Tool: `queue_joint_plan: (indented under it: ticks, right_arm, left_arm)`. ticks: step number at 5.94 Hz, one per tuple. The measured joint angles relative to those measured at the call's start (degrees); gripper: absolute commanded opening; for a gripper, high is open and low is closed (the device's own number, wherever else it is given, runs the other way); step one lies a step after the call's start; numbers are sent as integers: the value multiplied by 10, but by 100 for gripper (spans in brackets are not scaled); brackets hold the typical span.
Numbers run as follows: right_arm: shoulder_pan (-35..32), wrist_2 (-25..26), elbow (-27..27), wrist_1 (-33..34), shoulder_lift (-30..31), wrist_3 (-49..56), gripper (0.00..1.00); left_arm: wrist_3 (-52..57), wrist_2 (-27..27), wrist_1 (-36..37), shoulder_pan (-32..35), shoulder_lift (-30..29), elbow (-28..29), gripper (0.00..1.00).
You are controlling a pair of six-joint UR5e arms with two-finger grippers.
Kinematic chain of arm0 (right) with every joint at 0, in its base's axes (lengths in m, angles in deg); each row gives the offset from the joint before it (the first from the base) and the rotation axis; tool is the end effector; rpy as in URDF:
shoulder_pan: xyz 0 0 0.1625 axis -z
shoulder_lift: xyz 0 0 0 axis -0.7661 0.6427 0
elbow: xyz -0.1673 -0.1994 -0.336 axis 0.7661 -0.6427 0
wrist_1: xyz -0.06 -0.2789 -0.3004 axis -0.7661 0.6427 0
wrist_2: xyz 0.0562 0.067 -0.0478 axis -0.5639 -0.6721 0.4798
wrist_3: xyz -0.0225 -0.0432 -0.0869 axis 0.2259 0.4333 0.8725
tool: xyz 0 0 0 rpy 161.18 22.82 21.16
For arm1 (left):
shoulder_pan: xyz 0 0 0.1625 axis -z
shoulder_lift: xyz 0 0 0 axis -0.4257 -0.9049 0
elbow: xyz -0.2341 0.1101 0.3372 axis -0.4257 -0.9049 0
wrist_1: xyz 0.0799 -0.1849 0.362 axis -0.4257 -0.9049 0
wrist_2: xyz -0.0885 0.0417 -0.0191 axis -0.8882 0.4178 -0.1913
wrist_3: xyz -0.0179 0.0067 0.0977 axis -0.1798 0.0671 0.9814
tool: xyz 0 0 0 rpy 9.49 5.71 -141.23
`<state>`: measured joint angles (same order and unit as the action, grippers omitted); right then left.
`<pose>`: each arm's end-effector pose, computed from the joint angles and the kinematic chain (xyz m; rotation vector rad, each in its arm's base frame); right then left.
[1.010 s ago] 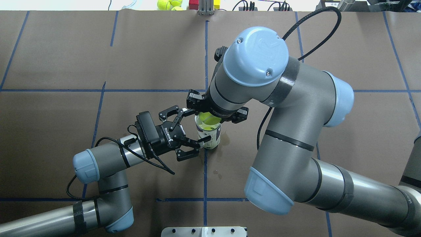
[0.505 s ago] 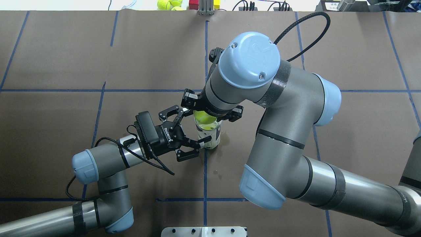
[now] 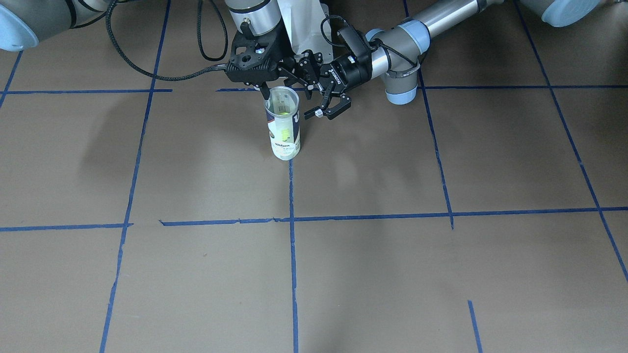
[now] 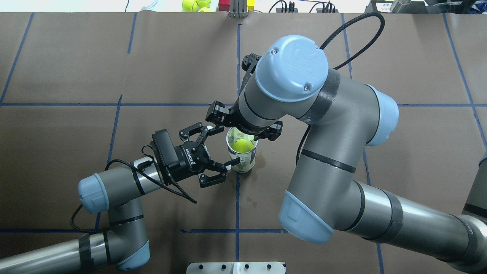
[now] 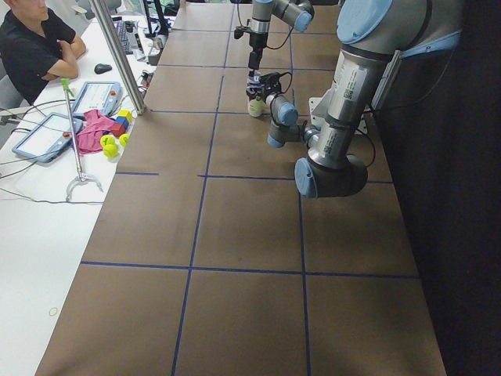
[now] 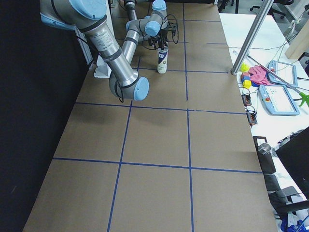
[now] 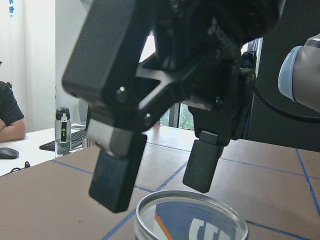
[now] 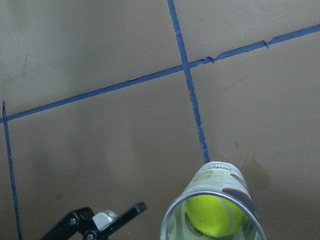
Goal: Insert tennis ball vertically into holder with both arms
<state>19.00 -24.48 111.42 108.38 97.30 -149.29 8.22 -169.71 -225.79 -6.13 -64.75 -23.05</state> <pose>-0.4661 -0.3989 0.0783 0.0173 -1.0322 0.2664 0.5100 -0.3345 0.2664 1.5975 1.4426 0.3634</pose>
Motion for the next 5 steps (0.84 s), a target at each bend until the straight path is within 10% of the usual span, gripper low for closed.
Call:
queue_joint_plan:
  ticks: [5]
  right_arm:
    - [-191, -85, 55, -2, 142, 168, 100]
  left_arm:
    - [0, -3, 42, 52, 77, -86, 100]
